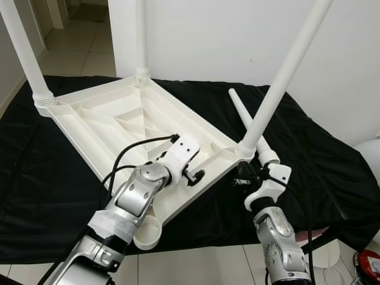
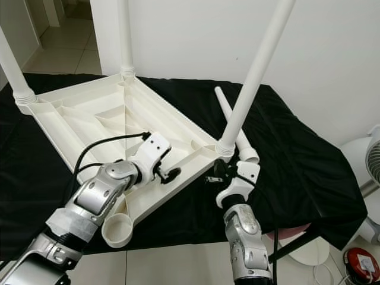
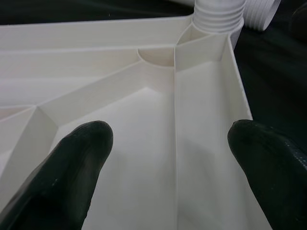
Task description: Building children table
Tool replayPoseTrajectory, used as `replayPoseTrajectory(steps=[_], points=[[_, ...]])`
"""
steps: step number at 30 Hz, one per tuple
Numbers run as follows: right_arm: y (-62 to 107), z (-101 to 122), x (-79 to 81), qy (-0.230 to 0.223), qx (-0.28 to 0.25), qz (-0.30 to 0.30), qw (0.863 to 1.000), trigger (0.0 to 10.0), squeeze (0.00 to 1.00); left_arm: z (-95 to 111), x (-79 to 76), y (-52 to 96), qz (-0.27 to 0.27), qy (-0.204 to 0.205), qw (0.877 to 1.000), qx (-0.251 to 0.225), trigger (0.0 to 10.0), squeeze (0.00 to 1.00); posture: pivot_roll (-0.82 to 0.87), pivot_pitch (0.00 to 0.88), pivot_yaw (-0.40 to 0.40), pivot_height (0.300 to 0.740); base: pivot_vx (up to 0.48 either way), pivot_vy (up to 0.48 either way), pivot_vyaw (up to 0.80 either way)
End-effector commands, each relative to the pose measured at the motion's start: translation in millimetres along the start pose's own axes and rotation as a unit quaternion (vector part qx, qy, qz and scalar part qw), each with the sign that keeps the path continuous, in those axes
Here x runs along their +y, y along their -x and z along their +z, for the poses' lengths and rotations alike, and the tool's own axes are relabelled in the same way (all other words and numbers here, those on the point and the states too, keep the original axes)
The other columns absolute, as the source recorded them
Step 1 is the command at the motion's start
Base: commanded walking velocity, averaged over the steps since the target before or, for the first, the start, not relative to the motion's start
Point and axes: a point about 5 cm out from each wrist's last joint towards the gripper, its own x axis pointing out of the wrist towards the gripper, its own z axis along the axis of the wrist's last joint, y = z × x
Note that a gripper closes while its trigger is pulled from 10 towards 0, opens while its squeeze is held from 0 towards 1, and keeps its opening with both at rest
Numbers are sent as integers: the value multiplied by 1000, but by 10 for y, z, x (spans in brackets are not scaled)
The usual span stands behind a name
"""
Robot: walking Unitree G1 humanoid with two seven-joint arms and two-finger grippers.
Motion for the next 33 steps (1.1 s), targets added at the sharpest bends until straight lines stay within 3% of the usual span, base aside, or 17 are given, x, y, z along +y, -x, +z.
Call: replayPoseTrajectory(steps=[1,9,14,17,25,33], points=[[4,2,-15,3,-5,-4,1000,10000,0,99,-35,4,-43,-1,999,-20,10000,0,-38,0,-85,740,0,0,0],[1,118,-90,14,-38,-41,998,10000,0,10,-57,-129,-20,7,999,24,10000,0,-50,0,-77,740,0,0,0],[18,182,-158,13,-51,-64,997,10000,0,3,-43,-212,19,73,996,44,10000,0,-57,0,-67,740,0,0,0],[22,179,-156,14,-51,-64,997,10000,0,-22,-52,-236,27,84,995,54,10000,0,-59,0,-62,740,0,0,0],[21,174,-134,13,-53,-67,996,10000,0,-63,-32,-325,61,100,990,75,10000,0,-61,0,-55,740,0,0,0],[8,176,-128,15,-53,-70,996,10000,0,-132,13,-365,84,90,988,95,10000,0,-63,0,-49,740,0,0,0]])
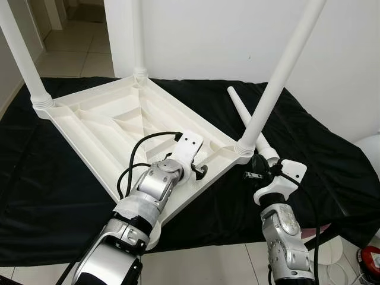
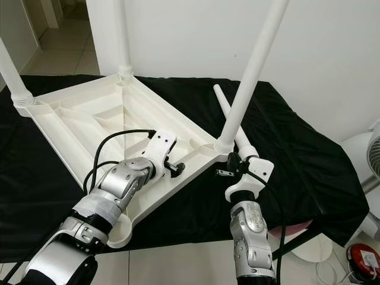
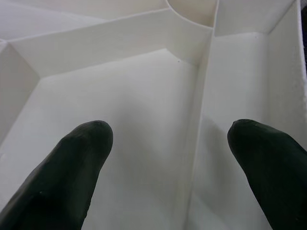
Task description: Building children table
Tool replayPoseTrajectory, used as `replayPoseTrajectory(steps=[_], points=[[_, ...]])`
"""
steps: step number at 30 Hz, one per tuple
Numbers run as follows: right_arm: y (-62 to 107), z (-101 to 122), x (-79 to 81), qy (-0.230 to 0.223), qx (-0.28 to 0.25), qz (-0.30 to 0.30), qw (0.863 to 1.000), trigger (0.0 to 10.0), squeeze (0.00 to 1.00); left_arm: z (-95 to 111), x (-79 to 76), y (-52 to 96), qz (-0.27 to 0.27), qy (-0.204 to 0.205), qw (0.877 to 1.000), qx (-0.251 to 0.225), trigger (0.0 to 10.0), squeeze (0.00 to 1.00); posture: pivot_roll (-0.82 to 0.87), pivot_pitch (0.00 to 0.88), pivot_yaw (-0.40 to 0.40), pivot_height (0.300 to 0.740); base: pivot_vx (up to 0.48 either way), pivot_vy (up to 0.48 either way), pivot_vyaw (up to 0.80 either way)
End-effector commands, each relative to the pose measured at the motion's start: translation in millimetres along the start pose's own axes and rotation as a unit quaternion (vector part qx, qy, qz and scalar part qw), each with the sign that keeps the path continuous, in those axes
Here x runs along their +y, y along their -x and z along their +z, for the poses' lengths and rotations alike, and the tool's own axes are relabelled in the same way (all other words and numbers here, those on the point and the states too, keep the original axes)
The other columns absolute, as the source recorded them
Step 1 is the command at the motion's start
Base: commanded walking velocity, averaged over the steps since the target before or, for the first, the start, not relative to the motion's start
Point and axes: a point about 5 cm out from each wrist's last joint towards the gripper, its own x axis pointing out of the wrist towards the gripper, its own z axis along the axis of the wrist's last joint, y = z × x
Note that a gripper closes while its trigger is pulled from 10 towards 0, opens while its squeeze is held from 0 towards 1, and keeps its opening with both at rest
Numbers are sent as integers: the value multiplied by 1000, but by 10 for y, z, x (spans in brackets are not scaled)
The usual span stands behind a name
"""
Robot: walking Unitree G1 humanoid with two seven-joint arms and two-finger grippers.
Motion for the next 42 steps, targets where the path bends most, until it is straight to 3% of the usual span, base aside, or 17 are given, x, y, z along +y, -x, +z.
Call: replayPoseTrajectory(steps=[1,4,5,6,9,11,13,14,25,33,37,42], points=[[-3,10,-18,0,-4,-9,1000,10000,0,11,15,-20,21,-6,1000,2,10000,0,-63,0,-49,740,0,0,0],[-7,12,-16,-1,-4,-10,1000,10000,0,-6,47,-37,34,-4,999,6,10000,0,-63,0,-48,740,0,0,0],[-10,13,-15,-1,-4,-11,1000,10000,0,-6,54,-41,35,-3,999,6,7529,0,-63,0,-49,740,0,0,0],[-10,11,-14,-1,-4,-10,1000,10000,0,-8,57,-43,36,-1,999,7,7961,0,-63,0,-48,740,0,0,0],[-10,11,-14,-1,-4,-10,1000,10000,0,-8,57,-43,36,-1,999,7,7961,0,-63,0,-48,740,0,0,0],[-13,12,-15,0,-4,-10,1000,10000,0,-15,68,-48,38,-8,999,9,3843,0,-63,0,-49,740,0,0,0],[-13,12,-15,0,-4,-10,1000,10000,0,-15,68,-48,38,-8,999,9,3843,0,-63,0,-49,740,0,0,0],[-18,16,-18,1,-4,-11,1000,10000,0,-37,74,-53,42,-25,999,14,0,0,-63,0,-49,740,0,0,0],[-21,14,-15,2,-4,-11,1000,10000,0,-75,123,-50,52,-34,998,19,0,0,-60,0,-49,740,0,0,0],[-21,3,-12,3,-1,-10,1000,10000,0,-107,276,-14,84,-25,996,22,0,0,-57,0,-50,740,0,0,0],[-26,3,-16,4,-2,-10,1000,10000,0,-128,519,73,138,0,990,22,0,0,-54,0,-53,740,0,0,0],[-30,2,-12,4,-2,-11,1000,10000,0,-142,685,144,175,13,984,20,0,0,-52,0,-54,740,0,0,0]])
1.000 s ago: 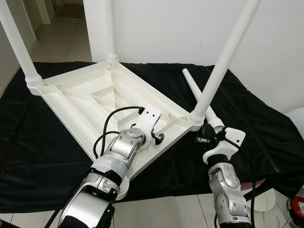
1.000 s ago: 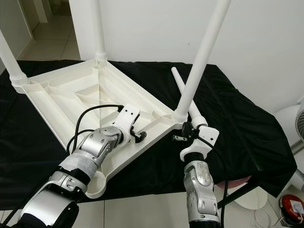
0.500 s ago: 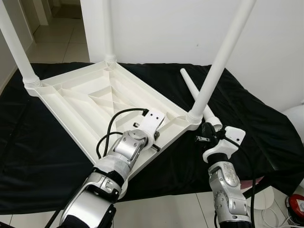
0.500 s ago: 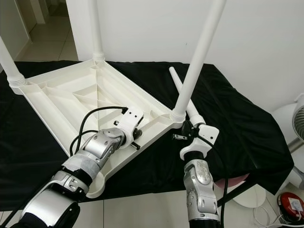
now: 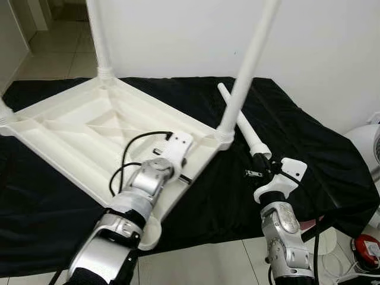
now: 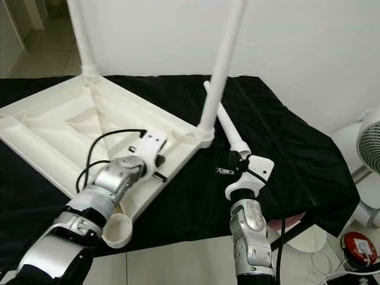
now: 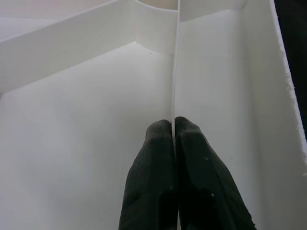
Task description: Building children table
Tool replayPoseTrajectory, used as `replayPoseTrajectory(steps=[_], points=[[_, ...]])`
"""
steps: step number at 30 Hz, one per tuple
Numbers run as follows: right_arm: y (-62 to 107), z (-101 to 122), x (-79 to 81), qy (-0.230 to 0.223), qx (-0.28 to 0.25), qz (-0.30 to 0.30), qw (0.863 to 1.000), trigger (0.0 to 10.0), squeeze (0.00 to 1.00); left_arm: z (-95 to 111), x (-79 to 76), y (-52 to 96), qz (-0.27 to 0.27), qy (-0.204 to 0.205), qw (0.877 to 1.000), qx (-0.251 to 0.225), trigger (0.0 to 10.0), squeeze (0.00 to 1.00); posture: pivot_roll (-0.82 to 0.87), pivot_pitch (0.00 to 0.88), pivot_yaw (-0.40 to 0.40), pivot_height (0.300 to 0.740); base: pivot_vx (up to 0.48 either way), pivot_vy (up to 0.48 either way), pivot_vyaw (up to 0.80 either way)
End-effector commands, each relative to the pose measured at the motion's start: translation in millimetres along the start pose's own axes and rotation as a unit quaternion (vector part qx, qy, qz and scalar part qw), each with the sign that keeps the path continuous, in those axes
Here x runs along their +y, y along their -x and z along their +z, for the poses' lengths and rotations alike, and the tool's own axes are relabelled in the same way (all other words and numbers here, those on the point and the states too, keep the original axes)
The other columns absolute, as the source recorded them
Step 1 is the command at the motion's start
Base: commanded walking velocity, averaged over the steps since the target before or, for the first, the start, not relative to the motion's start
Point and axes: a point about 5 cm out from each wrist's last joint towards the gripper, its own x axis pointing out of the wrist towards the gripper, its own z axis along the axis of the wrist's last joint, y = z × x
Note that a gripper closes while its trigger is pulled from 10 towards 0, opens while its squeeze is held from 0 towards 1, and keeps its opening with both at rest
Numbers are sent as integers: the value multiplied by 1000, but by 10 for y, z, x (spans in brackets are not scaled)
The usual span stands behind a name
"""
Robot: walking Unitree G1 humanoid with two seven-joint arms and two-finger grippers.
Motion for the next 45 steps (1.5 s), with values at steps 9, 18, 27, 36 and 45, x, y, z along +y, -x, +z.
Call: replayPoseTrajectory(steps=[9,18,27,36,45], points=[[-33,-21,-1,-2,2,-4,1000,10000,0,-5,221,35,114,2,994,0,0,0,-46,0,-59,740,0,0,0],[-33,-25,5,-1,2,-5,1000,10000,0,282,-315,-11,-20,-59,995,-81,10000,702,-52,0,-48,740,0,0,0],[-21,-29,-4,-1,0,-11,1000,10000,0,468,-545,89,-101,-35,983,-146,10000,427,-55,0,-38,740,0,0,0],[-14,-38,-8,2,0,-13,1000,10000,0,540,-270,352,-85,-5,971,-223,10000,0,-52,0,-36,740,0,0,0],[-41,-34,7,5,1,-2,1000,10000,0,268,117,640,-19,-35,981,-190,10000,0,-22,0,-62,740,0,0,0]])
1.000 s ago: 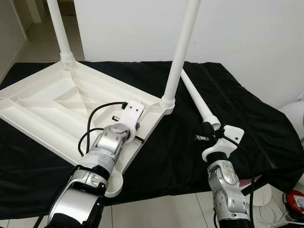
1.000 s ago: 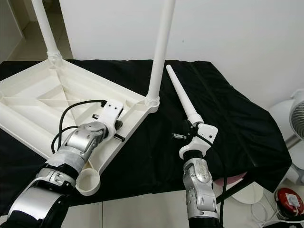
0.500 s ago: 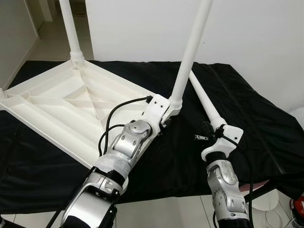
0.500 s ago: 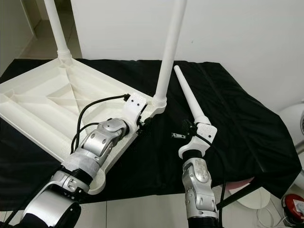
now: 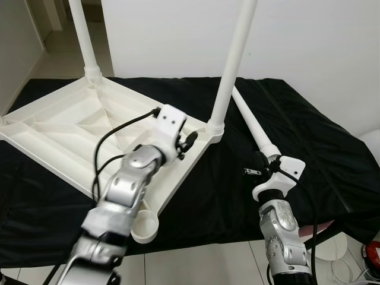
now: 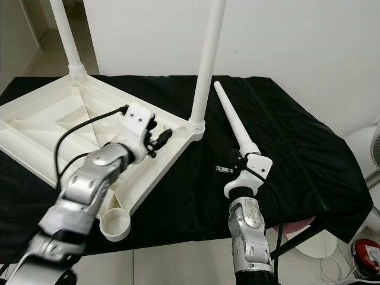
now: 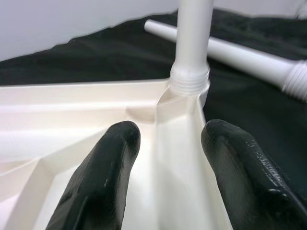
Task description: Building children table
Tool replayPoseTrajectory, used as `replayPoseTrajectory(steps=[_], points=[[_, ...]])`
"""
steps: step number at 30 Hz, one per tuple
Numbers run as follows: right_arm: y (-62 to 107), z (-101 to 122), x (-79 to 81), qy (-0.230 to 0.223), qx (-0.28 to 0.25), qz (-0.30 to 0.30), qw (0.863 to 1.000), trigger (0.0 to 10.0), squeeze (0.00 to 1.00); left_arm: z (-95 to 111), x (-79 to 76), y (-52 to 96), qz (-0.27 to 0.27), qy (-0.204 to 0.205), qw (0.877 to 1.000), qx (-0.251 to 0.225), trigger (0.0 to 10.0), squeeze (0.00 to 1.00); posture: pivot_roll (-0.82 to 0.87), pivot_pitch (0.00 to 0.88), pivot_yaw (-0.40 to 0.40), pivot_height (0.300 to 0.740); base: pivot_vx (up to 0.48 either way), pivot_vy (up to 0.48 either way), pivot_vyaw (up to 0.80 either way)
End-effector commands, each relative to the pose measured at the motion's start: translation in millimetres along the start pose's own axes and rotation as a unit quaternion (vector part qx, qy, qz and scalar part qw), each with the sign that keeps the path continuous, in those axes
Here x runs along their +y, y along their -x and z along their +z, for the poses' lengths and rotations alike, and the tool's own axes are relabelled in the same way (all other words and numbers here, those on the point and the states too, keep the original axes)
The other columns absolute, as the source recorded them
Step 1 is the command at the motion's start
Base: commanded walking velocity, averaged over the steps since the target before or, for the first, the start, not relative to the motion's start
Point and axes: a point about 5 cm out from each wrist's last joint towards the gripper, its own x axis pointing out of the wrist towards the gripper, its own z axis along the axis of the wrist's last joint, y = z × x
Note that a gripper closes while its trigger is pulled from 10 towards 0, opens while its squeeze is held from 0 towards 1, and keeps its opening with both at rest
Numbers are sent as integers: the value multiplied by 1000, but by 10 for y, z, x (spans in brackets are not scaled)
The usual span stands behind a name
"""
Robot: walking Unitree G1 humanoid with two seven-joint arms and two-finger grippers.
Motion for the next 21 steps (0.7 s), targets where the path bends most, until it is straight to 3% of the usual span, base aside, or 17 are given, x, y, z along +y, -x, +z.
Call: replayPoseTrajectory(steps=[1,5,6,7,8,10,11,13,14,15,16,18,21], points=[[-5,-17,-9,0,3,-1,1000,10000,0,10,24,23,5,-8,1000,5,10000,0,-22,0,-62,740,0,0,0],[-25,-24,11,0,5,6,1000,10000,0,-45,196,130,38,-41,998,29,10000,0,-5,0,-78,740,0,0,0],[-39,-23,22,0,5,10,1000,10000,0,-79,297,191,55,-70,995,47,10000,0,-2,0,-80,740,0,0,0],[-39,-23,22,0,5,10,1000,10000,0,-79,297,191,55,-70,995,47,10000,0,-2,0,-80,740,0,0,0],[-53,-19,32,1,5,13,1000,10000,0,-136,418,255,76,-103,989,77,10000,0,-2,0,-80,740,0,0,0],[-53,-19,32,1,5,13,1000,10000,0,-136,418,255,76,-103,989,77,10000,0,-2,0,-80,740,0,0,0],[-62,-19,37,1,5,16,1000,10000,0,-204,537,327,94,-145,978,113,10000,0,5,0,-87,740,0,0,0],[-62,-19,37,1,5,16,1000,10000,0,-204,537,327,94,-145,978,113,10000,0,5,0,-87,740,0,0,0],[-67,-22,41,2,5,17,1000,10000,0,-276,626,390,104,-167,969,149,10000,0,7,0,-91,740,0,0,0],[-67,-22,41,2,5,17,1000,10000,0,-276,626,390,104,-167,969,149,10000,0,7,0,-91,740,0,0,0],[-70,-24,43,2,5,19,1000,10000,0,-320,682,443,109,-183,962,173,10000,0,7,0,-91,740,0,0,0],[-70,-24,43,2,5,19,1000,10000,0,-320,682,443,109,-183,962,173,10000,0,7,0,-91,740,0,0,0],[-90,-17,40,2,5,21,1000,10000,0,-377,762,521,109,-210,949,210,10000,0,10,0,-99,740,0,0,0]])
